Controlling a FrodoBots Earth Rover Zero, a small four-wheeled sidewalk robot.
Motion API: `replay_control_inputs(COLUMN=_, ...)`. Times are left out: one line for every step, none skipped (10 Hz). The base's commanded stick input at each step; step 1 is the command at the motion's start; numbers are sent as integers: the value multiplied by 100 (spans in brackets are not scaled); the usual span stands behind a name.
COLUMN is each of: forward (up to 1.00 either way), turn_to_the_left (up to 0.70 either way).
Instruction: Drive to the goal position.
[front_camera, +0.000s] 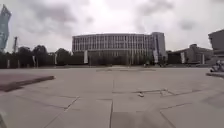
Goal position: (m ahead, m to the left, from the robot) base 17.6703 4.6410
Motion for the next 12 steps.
replay_control_inputs(forward=60, turn_to_the_left=0)
replay_control_inputs(forward=60, turn_to_the_left=0)
replay_control_inputs(forward=60, turn_to_the_left=0)
replay_control_inputs(forward=60, turn_to_the_left=0)
replay_control_inputs(forward=60, turn_to_the_left=0)
replay_control_inputs(forward=60, turn_to_the_left=0)
replay_control_inputs(forward=60, turn_to_the_left=0)
replay_control_inputs(forward=60, turn_to_the_left=0)
replay_control_inputs(forward=60, turn_to_the_left=0)
replay_control_inputs(forward=60, turn_to_the_left=0)
replay_control_inputs(forward=60, turn_to_the_left=-4)
replay_control_inputs(forward=60, turn_to_the_left=-14)
